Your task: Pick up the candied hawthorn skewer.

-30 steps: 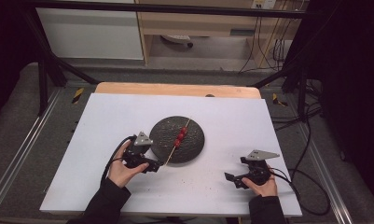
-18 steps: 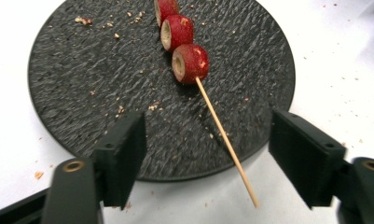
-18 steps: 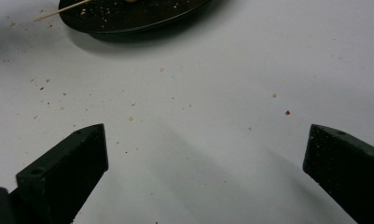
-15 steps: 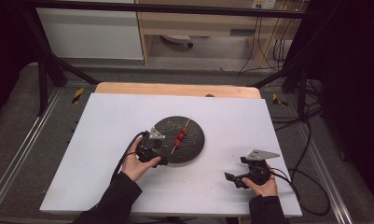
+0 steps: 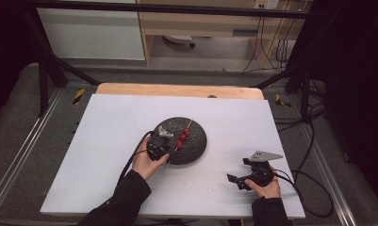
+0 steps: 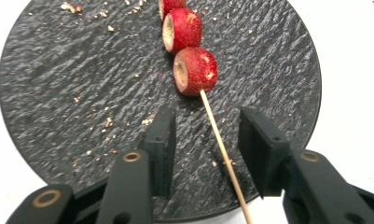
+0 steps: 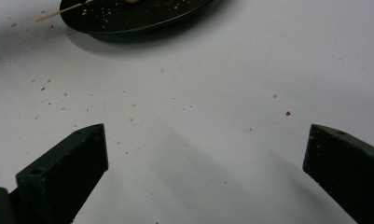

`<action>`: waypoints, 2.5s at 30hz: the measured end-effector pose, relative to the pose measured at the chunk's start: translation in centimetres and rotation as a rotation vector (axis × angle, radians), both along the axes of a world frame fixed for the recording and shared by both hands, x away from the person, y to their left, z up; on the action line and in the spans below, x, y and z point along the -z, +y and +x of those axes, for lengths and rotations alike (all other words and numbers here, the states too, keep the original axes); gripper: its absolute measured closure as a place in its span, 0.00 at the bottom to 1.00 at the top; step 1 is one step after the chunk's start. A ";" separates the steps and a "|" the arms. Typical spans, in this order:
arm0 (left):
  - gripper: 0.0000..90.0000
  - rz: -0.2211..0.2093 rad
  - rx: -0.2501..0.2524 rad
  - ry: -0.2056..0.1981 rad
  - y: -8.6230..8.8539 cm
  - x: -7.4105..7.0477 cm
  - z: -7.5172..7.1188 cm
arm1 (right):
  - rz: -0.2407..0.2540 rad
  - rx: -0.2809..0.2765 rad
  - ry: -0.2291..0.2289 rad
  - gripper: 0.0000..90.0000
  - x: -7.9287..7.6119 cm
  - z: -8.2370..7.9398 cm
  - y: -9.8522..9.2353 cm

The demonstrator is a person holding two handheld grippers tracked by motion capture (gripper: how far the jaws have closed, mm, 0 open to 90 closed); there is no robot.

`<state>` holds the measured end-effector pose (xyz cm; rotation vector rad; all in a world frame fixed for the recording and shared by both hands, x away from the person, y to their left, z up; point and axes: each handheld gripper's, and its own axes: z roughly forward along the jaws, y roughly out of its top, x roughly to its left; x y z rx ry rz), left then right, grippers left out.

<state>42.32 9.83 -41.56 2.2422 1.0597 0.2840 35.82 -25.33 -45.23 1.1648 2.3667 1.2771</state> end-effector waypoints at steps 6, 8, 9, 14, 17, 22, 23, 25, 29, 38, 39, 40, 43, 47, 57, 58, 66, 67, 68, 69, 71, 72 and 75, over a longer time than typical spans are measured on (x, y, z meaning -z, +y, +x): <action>0.73 0.047 -0.002 0.004 -0.9 0.2 0.3 | 0.000 -0.003 0.001 0.01 0.0 0.0 0.0; 0.74 0.058 -0.004 0.008 -1.2 0.3 0.4 | 0.001 -0.001 0.002 0.01 0.0 0.0 0.0; 0.75 0.061 -0.008 0.012 -1.3 0.4 0.4 | 0.001 -0.001 0.002 0.01 0.0 0.0 0.0; 0.82 0.087 -0.010 0.036 -1.4 0.6 0.6 | 0.001 -0.003 0.001 0.01 -0.1 0.0 -0.1; 0.86 0.086 -0.016 0.045 -1.5 0.6 0.6 | 0.003 -0.003 0.000 0.01 0.0 0.0 0.0; 0.90 0.094 -0.032 0.045 -1.6 0.6 0.7 | 0.004 -0.003 0.002 0.01 -0.1 0.0 -0.1; 0.90 0.097 -0.036 0.046 -1.6 0.6 0.7 | 0.004 -0.003 0.002 0.01 -0.1 0.0 -0.1; 0.92 0.099 -0.044 0.048 -1.5 0.5 0.6 | 0.001 -0.005 0.001 0.01 0.0 0.0 0.0; 0.97 0.100 -0.057 0.052 -1.4 0.5 0.6 | 0.001 -0.003 0.001 0.01 0.0 0.0 0.0; 0.98 0.067 -0.054 0.024 -1.0 0.0 0.2 | -0.002 -0.003 0.005 0.01 0.0 0.0 0.0; 0.98 0.061 -0.057 0.025 -0.9 -0.1 0.1 | -0.003 -0.003 0.004 0.01 0.0 0.0 0.0; 0.98 0.054 -0.057 0.021 -0.8 -0.2 0.0 | -0.003 -0.003 0.004 0.01 0.0 0.0 0.0; 0.98 0.037 -0.051 0.003 -0.4 -0.5 -0.2 | -0.004 -0.004 0.003 0.01 0.0 0.0 0.0; 0.98 0.003 -0.049 -0.012 0.2 -0.8 -0.7 | -0.006 -0.003 0.004 0.01 0.0 0.0 0.0; 0.98 -0.072 -0.021 -0.069 2.7 -1.6 -2.6 | 0.002 0.011 0.010 0.01 0.0 0.0 0.0; 0.98 -0.078 -0.020 -0.077 3.0 -1.7 -2.7 | 0.002 0.010 0.002 0.01 0.0 0.0 0.0; 0.98 -0.137 -0.005 -0.108 4.9 -1.7 -4.2 | 0.017 0.017 0.004 0.01 -0.1 0.0 0.0; 0.98 -0.143 -0.004 -0.114 5.1 -1.7 -4.4 | 0.018 0.019 0.005 0.01 -0.1 0.0 0.1; 0.98 -0.151 -0.005 -0.118 5.2 -1.7 -4.6 | 0.022 0.020 0.007 0.01 -0.1 0.0 0.2; 0.98 -0.151 0.000 -0.126 5.4 -1.7 -4.8 | 0.022 0.020 0.007 0.01 -0.1 0.0 0.2; 0.98 -0.160 -0.001 -0.138 5.7 -1.6 -5.1 | 0.016 0.017 0.006 0.01 -0.2 0.0 0.4; 0.98 -0.168 0.000 -0.145 6.0 -1.6 -5.3 | 0.016 0.017 0.006 0.01 -0.2 0.0 0.4; 0.98 -0.185 0.002 -0.156 6.6 -1.3 -5.8 | 0.013 0.012 -0.004 0.01 -0.3 0.0 0.9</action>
